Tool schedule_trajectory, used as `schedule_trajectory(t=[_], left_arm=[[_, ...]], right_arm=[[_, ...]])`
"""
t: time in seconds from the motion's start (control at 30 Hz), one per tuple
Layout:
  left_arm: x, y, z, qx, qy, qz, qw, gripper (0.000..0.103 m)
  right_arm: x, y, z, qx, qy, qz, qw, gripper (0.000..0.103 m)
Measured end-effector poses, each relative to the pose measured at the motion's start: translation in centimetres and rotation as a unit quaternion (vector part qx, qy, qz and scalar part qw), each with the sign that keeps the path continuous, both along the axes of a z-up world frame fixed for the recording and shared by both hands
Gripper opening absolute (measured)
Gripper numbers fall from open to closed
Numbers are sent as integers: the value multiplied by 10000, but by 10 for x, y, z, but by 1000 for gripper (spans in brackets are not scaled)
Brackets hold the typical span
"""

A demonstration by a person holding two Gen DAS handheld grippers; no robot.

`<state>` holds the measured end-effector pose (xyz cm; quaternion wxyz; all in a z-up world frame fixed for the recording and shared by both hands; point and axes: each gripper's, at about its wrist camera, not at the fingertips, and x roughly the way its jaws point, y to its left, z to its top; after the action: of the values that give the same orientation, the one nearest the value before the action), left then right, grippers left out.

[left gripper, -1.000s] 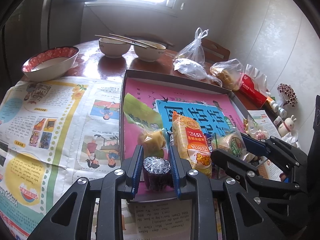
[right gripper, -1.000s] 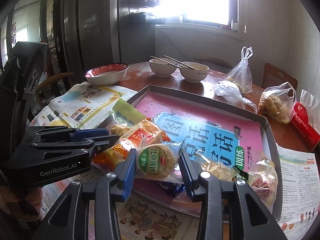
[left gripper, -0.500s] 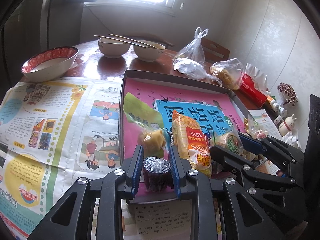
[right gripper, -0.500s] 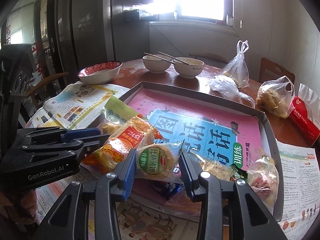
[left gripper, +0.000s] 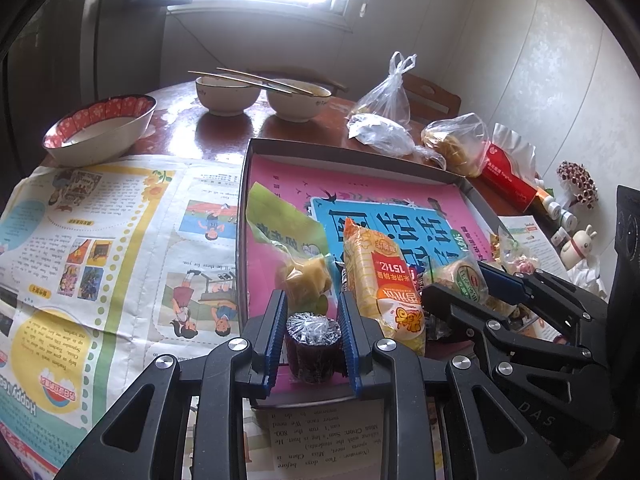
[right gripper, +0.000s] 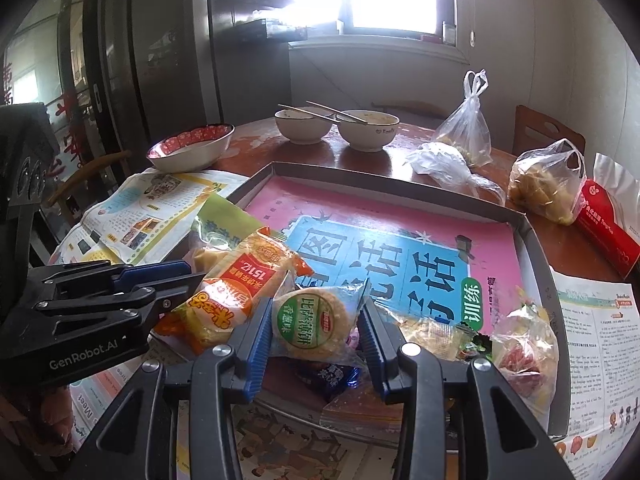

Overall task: Organize snacks
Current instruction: 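Lower both snacks into the tray and open both grippers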

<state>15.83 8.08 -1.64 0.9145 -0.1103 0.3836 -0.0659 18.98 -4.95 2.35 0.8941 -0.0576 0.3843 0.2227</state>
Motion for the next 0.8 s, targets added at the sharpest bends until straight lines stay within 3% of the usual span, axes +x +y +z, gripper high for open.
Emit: schedule_trajectory(t=[0.5, 0.8], left_arm=[[2, -1, -1, -2, 33, -16, 10000, 27], [4, -1, 2, -31, 30, -56, 10000, 28]], right_arm=[[-3, -1, 3, 43, 32, -3, 10000, 44], [-7, -6, 8, 64, 9, -27, 10000, 51]])
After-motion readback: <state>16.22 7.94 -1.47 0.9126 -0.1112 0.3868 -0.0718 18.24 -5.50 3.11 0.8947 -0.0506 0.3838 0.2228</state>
